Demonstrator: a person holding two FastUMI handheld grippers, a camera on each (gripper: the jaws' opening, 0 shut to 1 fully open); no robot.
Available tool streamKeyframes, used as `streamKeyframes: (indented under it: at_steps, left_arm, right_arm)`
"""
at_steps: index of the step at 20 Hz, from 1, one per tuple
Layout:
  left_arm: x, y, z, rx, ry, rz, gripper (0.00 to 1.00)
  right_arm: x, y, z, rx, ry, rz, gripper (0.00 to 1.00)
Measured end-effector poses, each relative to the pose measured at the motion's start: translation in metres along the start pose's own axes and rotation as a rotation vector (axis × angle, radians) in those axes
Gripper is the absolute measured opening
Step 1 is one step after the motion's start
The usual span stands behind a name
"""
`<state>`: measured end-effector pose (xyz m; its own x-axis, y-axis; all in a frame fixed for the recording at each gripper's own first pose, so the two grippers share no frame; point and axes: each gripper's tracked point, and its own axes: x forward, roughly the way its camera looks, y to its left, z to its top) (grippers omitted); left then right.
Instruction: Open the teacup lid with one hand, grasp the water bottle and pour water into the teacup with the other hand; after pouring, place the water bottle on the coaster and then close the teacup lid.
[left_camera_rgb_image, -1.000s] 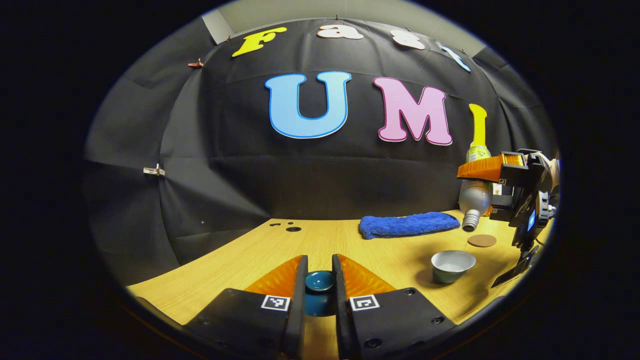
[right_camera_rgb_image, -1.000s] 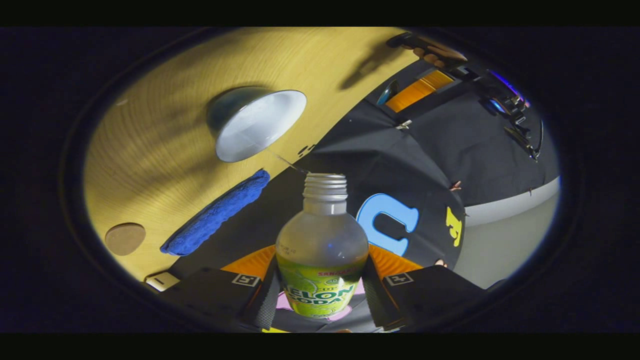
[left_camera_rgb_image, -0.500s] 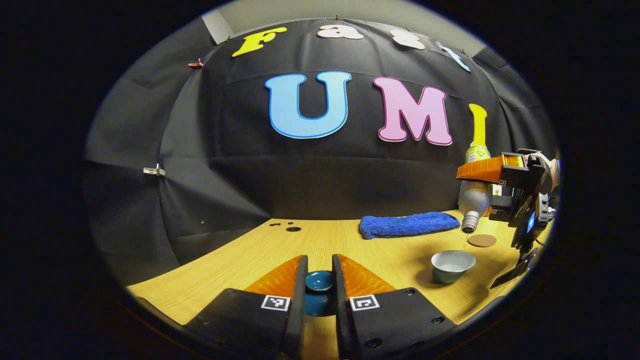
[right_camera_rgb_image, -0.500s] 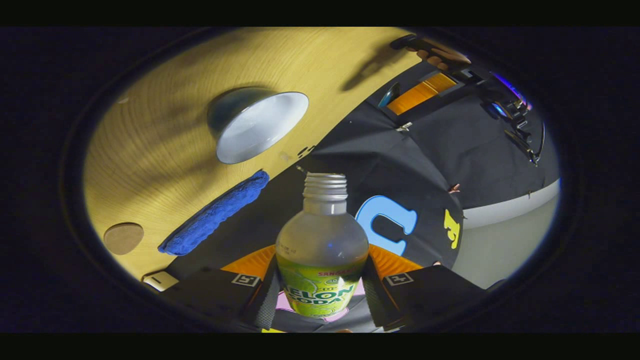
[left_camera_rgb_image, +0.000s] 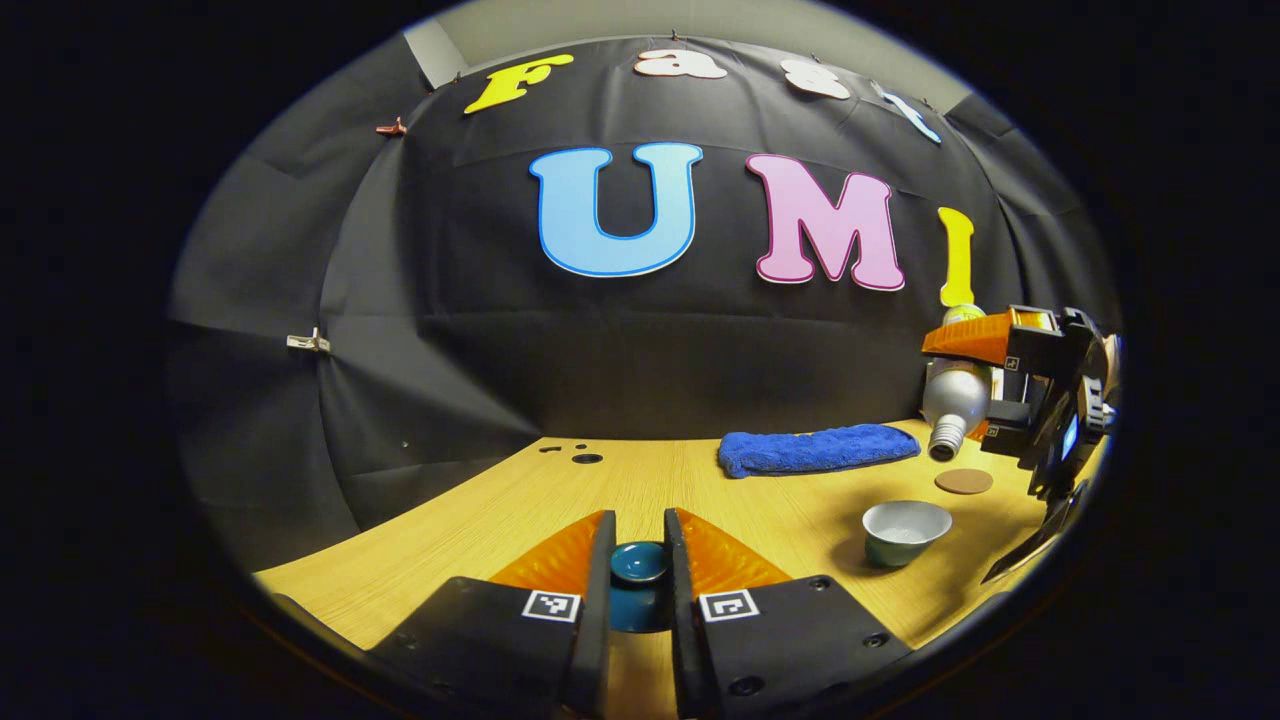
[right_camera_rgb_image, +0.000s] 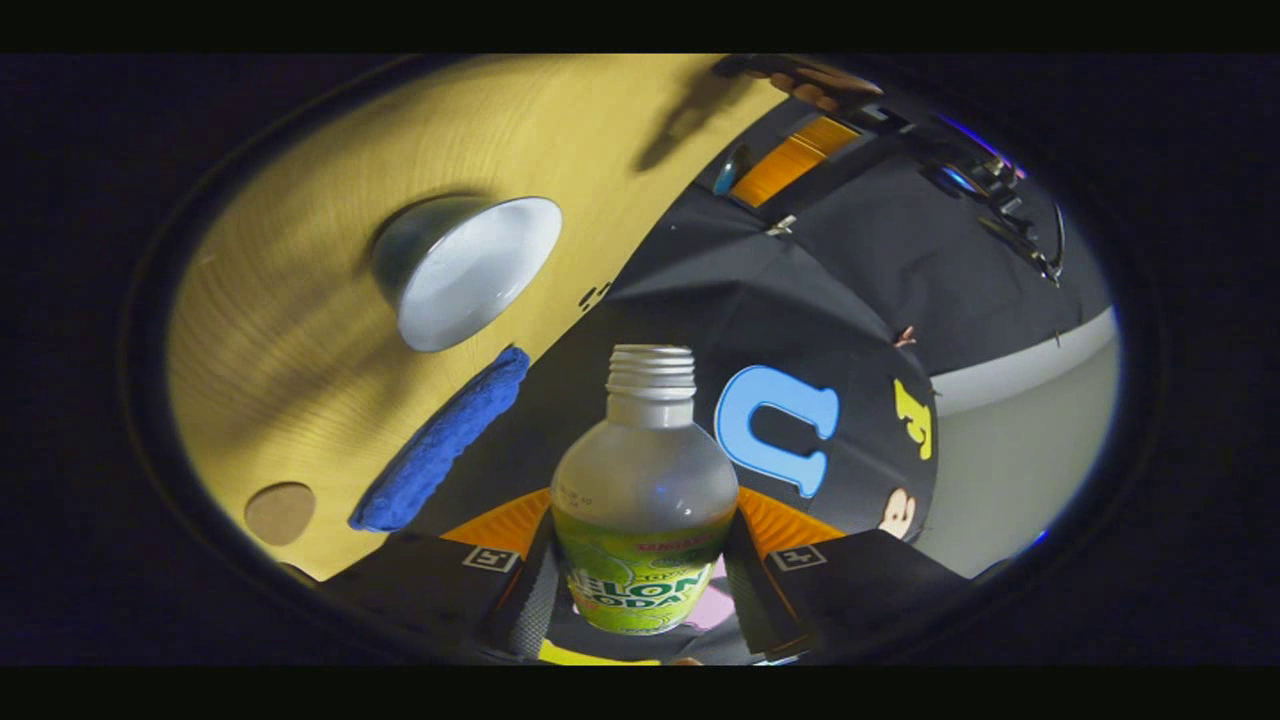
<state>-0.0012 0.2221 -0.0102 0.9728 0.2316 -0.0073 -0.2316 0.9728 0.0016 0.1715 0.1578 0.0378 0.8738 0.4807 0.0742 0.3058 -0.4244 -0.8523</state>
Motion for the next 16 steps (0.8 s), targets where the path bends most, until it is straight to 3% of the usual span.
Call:
streamKeyframes:
  at_steps: [8,16]
  left_arm:
    - [0.000,0.000,0.000,0.000,0.000,-0.002,0.29]
    - [0.000,0.000,0.000,0.001,-0.001,-0.002,0.29]
  right_arm:
    - [-0.034,0.012,-0.022,0.559,0.169,0.032,0.76]
    - [-0.072,0.012,-0.066,1.283,0.338,0.018,0.76]
